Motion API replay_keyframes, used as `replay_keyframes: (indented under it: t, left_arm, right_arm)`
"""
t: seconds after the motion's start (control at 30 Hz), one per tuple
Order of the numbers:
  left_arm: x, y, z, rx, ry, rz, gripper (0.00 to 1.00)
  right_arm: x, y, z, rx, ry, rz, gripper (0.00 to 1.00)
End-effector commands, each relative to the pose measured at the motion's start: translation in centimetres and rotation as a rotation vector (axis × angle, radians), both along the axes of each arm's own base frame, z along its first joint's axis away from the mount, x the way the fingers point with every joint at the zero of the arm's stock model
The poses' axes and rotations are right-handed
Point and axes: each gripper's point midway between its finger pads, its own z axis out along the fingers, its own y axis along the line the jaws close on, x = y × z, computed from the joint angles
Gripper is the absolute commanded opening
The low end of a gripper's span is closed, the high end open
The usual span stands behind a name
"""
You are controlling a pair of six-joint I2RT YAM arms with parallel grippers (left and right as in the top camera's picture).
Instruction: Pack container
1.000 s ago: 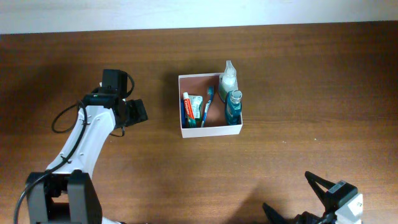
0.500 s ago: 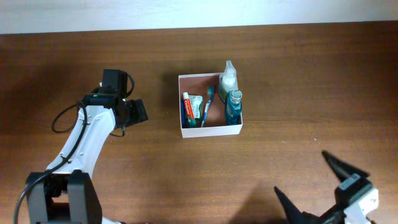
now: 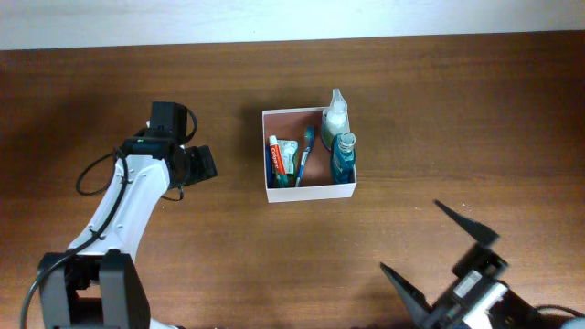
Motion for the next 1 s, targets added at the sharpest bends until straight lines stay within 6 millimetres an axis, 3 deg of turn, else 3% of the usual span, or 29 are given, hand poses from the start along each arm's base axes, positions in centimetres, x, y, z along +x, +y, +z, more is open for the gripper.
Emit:
replay_keyframes:
  t: [0.0,0.27,0.5,0.67,0.83,0.97]
  left_arm:
    - [0.0,0.2,-0.2,0.007,0.007,0.006,0.99]
    - [0.0,0.2,-0.2,0.007,0.007,0.006,0.99]
    - [0.0,0.2,-0.2,0.007,0.007,0.006,0.99]
    - [0.0,0.2,-0.2,0.007,0.007,0.007,0.99]
    - [0.0,0.2,-0.2,0.007,0.007,0.006,0.99]
    - [0.0,0.2,-0.2,0.007,0.007,0.006,0.99]
  right_arm:
    - [1.5,-0.3,-3.1,0.016,0.015,-0.032,0.98]
    - [4.3,-1.2,-9.0,0.031,-0.001,-0.12,0.98]
    - [6.4,-2.1,-12.4,0.041,-0.005,-0.19,0.98]
    - [7.9,-3.4,-13.3,0.07,-0.03,-0.276,0.98]
    - [9.8,-6.9,-13.7,0.3,0.062,-0.462,0.98]
    - [10.3,-7.4,-15.2,0.302,0.079,-0.5,0.98]
